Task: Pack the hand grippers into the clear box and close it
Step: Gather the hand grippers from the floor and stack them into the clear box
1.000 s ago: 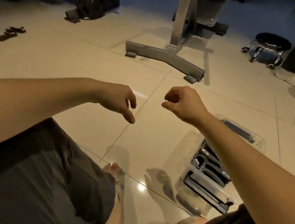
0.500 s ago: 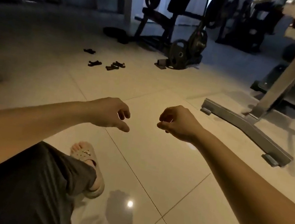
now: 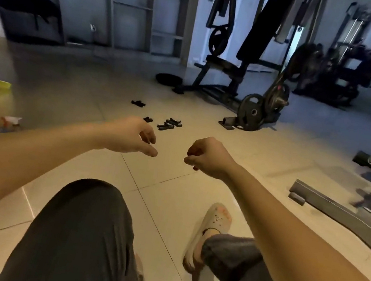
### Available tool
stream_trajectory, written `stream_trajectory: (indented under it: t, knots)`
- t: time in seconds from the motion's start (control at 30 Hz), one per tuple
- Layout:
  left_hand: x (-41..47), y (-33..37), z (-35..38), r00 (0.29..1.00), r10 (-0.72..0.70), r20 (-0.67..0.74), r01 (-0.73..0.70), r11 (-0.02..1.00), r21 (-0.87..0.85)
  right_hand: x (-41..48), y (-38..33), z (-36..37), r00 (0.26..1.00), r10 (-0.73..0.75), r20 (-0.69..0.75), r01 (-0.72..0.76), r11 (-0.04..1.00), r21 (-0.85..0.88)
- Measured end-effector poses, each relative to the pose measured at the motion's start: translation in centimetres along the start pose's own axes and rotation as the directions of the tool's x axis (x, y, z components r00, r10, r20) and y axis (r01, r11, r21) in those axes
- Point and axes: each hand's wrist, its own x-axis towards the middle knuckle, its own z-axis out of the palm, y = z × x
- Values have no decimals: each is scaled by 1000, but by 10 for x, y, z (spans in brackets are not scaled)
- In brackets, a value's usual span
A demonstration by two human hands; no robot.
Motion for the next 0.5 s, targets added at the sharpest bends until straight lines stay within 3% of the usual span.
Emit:
stream_trajectory:
  t: [0.17, 0.4, 0.5]
  knots:
    - [85, -30, -34, 1000, 5, -29, -3, 997, 83, 104, 9, -1, 1000, 5, 12, -5, 1000, 7]
    - [200, -102, -50, 995, -63, -76, 66, 997, 40, 267, 11, 20, 997, 0, 80, 3, 999, -36]
    - [241, -149, -57, 990, -101, -96, 115, 981, 154, 338, 9, 33, 992, 11, 122, -3, 998, -65]
